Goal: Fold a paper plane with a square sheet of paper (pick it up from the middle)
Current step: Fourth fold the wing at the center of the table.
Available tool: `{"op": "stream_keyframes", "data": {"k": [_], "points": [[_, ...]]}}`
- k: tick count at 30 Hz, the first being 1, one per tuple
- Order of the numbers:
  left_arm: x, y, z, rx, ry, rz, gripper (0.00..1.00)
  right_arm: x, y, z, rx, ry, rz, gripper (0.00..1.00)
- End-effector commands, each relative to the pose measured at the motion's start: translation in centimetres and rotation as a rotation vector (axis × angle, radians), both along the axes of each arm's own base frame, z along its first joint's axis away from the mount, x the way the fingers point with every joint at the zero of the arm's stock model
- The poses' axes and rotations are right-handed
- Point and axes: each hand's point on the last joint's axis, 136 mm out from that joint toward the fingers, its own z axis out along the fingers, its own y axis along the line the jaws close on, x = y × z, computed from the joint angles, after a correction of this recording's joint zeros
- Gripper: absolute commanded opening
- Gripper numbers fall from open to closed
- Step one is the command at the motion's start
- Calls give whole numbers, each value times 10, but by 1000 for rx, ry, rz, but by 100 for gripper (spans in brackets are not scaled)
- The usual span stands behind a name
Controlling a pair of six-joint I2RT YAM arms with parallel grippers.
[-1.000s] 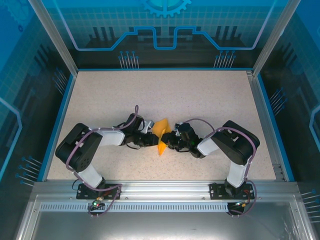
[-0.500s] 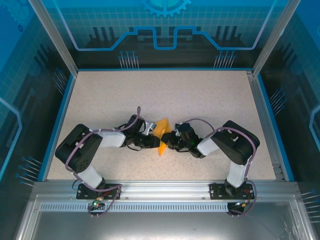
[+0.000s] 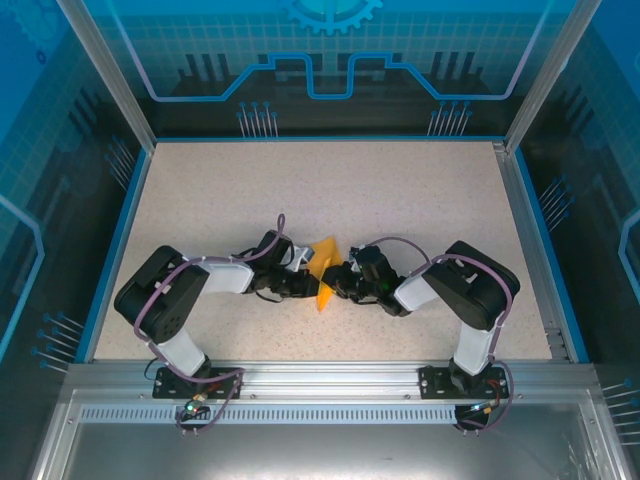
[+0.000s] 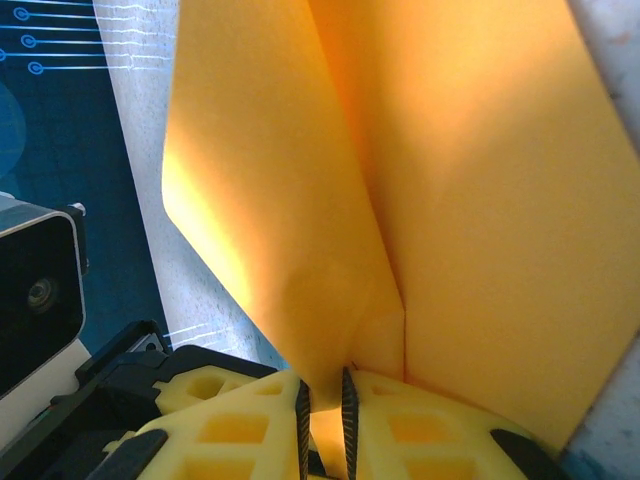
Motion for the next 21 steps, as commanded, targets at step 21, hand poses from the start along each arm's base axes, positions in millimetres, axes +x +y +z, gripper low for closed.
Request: {"op": "stream_keyframes", "data": {"k": [21], "points": [[-6,5,-1,16,-34,-1,2,26,-38,52,-277,-131,69,29]]}}
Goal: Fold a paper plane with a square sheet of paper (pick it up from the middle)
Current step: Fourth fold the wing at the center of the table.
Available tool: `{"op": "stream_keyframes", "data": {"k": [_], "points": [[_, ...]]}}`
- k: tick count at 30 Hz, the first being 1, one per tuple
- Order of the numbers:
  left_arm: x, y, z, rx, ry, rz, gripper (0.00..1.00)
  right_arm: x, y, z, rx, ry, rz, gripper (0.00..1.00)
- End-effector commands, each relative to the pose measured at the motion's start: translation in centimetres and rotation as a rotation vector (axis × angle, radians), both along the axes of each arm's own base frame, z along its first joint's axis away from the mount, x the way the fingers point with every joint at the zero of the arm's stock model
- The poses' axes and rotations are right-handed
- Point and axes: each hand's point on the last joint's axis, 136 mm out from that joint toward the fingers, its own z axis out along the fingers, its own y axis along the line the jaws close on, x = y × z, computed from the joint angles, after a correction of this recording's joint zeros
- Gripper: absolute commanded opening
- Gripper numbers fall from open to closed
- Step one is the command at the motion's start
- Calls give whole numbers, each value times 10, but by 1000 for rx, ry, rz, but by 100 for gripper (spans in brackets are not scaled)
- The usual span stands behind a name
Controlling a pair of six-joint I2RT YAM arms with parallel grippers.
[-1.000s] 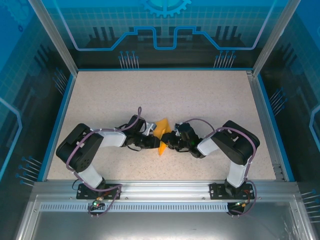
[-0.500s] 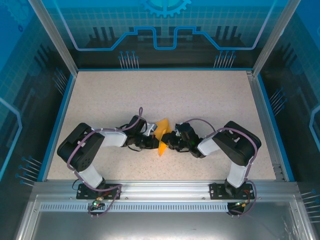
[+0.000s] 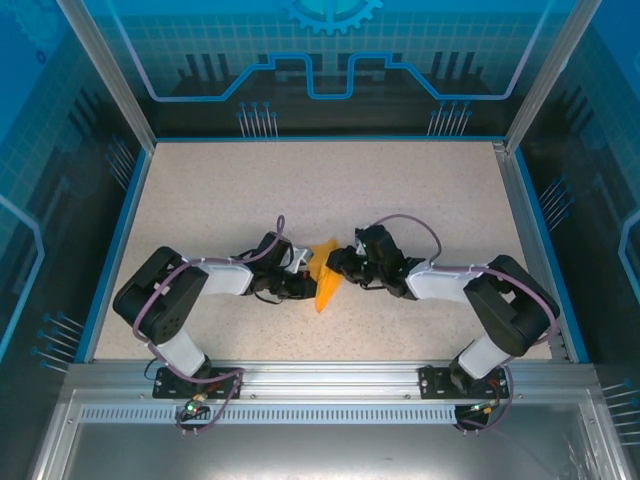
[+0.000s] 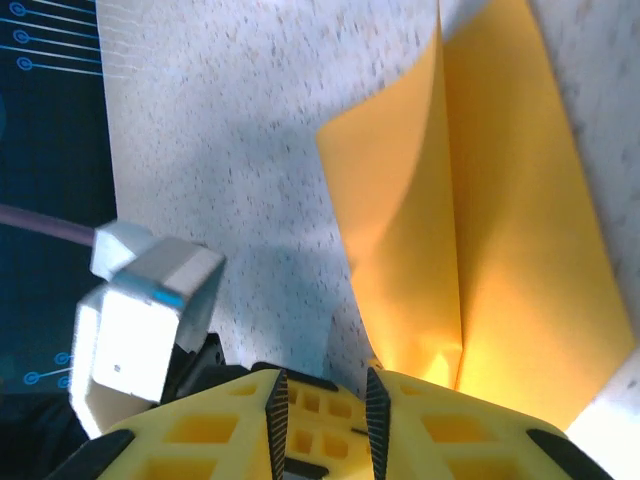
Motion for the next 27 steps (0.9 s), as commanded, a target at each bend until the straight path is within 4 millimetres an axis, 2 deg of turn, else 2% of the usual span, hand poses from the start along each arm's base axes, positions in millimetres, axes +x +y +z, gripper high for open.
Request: {"op": "stream_keyframes", "data": {"k": [1,6,9,10,13,27], "points": [[-3,2,3,5,-33,-4,2,6,-15,0,-123,-15,42,29],[-2,3,4,0,-40,2,1,18,-17,3,-185,-26,87,29],[-3,4,3,3,-39,8,1,21,-17,-6,-203,-10,110,28],[-4,5,3,6,-39,9,1,28,-13,0,-193,-27,116,27],[-4,7,0,17,-37,18,1,32,-7,-1,-197,-31,147,26],[-6,17,-4,58,-47,51,0,29,15,-17,-160,-13,253,20]]}}
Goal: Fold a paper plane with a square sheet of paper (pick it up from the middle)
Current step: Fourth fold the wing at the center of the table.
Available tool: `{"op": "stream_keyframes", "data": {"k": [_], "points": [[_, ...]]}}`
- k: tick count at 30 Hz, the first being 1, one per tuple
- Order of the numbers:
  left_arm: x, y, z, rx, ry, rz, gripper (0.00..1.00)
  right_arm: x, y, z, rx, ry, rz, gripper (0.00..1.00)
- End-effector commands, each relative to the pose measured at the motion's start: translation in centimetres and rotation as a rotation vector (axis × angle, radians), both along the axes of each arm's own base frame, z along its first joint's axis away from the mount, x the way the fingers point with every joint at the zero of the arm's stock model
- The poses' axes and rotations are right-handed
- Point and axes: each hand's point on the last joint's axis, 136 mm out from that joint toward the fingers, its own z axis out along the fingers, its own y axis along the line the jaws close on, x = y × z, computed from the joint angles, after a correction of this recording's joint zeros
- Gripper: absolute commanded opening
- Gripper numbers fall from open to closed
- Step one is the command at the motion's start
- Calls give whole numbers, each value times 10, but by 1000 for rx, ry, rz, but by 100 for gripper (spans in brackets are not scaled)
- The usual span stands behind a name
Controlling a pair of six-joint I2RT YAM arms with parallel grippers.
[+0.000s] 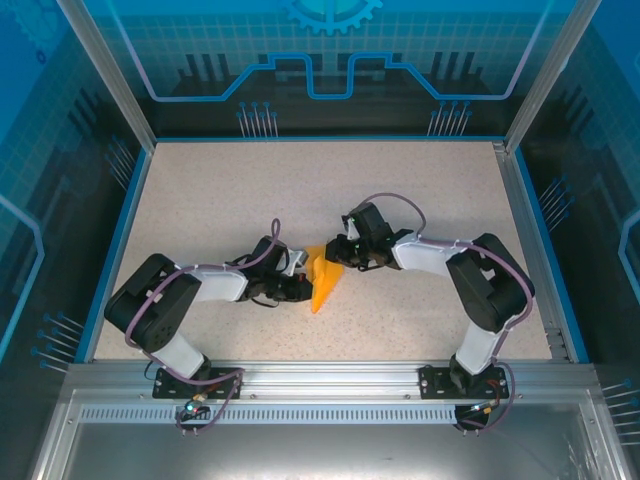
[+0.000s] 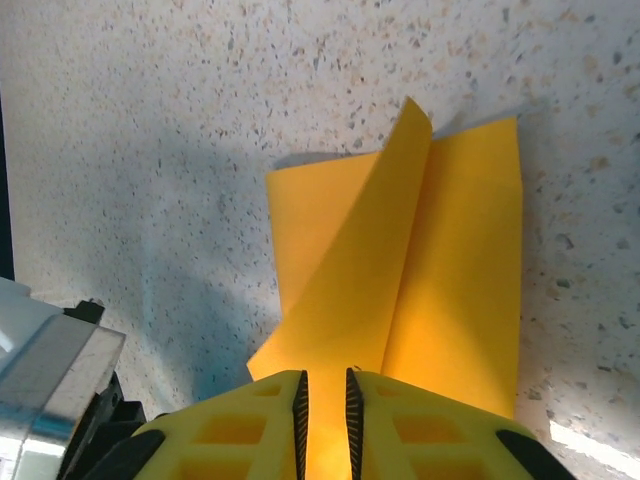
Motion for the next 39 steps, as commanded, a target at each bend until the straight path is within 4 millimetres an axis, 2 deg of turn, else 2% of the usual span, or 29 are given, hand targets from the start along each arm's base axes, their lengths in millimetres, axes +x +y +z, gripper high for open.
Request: {"op": "stream_keyframes", "data": {"k": [1,12,20,32,39], "points": [[-4,7,-4,32,2,18,0,1,11,3,28,-5,57,20],[-6,8,-13,48,26,17,0,-1,28,-1,52,0,122,19],[-8,8,-15,58,28,4,0,-1,37,-14,46,19,151,18],[-7,8,-12,56,22,-4,10,-3,40,-30,13,46,180,18],[-6,4,-3,43,12,-18,15,-3,39,-42,-16,60,187,17]]}}
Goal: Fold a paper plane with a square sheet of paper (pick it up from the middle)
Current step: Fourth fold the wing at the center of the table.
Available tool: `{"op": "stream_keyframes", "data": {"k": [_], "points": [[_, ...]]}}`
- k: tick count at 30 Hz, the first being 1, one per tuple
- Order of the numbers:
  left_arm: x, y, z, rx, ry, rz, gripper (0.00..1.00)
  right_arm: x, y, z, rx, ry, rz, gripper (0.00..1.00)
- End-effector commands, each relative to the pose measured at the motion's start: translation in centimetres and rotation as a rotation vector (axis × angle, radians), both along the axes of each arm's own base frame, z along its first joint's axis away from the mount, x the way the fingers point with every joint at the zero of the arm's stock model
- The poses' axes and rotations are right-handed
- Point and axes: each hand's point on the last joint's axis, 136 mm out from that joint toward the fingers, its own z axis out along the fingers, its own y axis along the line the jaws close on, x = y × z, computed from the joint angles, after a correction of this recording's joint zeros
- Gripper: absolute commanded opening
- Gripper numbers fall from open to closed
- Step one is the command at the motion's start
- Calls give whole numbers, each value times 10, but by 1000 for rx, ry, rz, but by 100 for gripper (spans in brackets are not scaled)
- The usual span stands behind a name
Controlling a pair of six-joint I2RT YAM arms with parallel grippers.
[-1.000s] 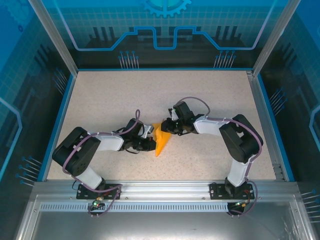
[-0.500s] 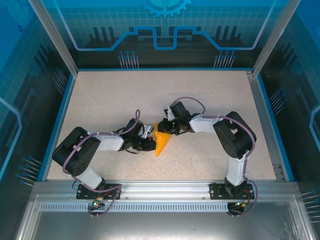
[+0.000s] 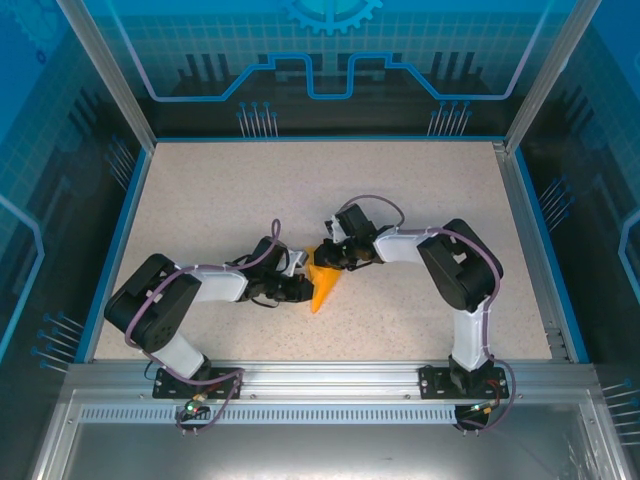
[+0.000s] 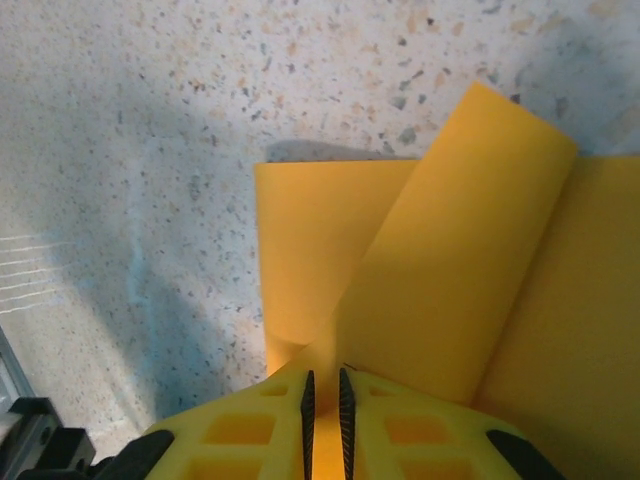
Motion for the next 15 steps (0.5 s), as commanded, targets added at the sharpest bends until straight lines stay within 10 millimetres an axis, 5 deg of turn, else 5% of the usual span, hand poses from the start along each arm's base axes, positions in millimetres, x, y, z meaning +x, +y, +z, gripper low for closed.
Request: {"op": "stream_keyframes", "data": {"k": [1,15], "points": [[-5,3,-1,34,10,-19,16,-7,7,-7,-16,14,45,17],[-3,6,24,55,-22,-30,31,-10,4,-18,-65,26,73,15]]}}
